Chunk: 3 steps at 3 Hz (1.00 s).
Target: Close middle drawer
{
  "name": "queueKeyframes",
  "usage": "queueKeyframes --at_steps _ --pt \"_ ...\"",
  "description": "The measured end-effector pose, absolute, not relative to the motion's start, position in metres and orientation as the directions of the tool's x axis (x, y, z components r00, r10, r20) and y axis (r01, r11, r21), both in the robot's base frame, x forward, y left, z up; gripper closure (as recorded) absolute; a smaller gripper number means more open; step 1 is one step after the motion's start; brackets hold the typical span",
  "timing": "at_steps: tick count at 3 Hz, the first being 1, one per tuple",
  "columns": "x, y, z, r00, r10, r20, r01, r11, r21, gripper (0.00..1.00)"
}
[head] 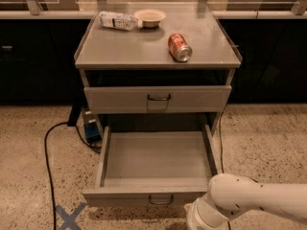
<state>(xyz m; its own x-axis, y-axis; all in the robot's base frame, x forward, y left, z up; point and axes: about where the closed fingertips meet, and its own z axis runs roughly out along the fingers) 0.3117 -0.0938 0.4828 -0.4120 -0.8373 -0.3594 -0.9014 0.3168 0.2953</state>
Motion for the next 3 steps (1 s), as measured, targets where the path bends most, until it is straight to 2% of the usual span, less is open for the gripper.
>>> queueKeyframes --at_steps 2,3 --pt "0.356 -0.077 0.431 -0.41 -0.833 -0.371 -0.899 0.302 0.315 0.0" --pt "0.356 -0.078 0.431 -0.411 -0.833 -0.371 -0.899 0.303 0.316 0.0"
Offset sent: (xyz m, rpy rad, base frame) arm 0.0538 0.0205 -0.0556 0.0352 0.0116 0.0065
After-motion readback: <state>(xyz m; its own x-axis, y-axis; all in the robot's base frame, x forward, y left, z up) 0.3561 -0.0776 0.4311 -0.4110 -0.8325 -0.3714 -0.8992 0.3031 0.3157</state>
